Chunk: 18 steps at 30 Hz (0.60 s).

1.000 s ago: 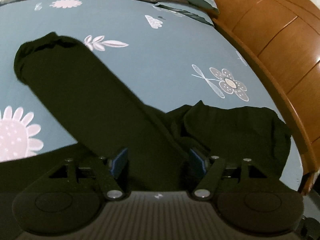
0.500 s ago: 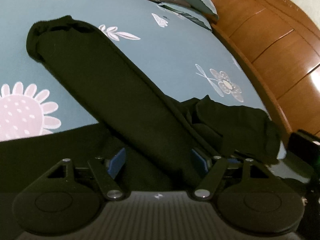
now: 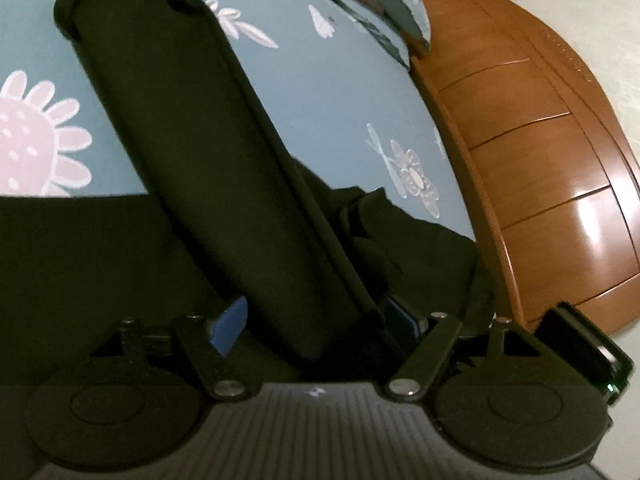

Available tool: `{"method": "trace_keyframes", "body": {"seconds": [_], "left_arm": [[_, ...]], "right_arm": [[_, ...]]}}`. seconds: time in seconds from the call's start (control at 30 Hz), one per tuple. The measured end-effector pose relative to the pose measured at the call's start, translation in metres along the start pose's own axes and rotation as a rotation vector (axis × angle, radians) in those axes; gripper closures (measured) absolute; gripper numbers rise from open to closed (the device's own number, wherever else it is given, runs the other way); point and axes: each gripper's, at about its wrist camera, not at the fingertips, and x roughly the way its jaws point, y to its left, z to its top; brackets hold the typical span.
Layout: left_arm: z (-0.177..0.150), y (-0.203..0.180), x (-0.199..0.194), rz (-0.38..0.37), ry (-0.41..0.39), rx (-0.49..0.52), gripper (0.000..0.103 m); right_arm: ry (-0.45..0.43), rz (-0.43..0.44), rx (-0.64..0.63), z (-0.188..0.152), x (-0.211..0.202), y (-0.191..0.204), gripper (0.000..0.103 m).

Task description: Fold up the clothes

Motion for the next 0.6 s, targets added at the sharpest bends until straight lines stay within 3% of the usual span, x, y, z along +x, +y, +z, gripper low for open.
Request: {"method": "trace_keyframes", "body": {"seconds": [0.27, 0.5, 0.6], "left_arm": [[-0.002, 0.01, 0.005, 0.06, -0.017, -0.032, 0.027], [0.016, 0.027, 0.006, 0.028, -0.116, -0.094, 0.027], [0.026, 0.039, 0.013, -0.019, -0.163, -0.133, 0.03]], "right_arm": [[0.024, 0.044, -0.023, -0.021, 0.001, 0.018, 0.01], [0.034, 0.05, -0.038, -0.031, -0.007, 0.028, 0.01], [0.017, 0.044, -0.028, -0.034, -0.016, 0.03, 0.01]]}}
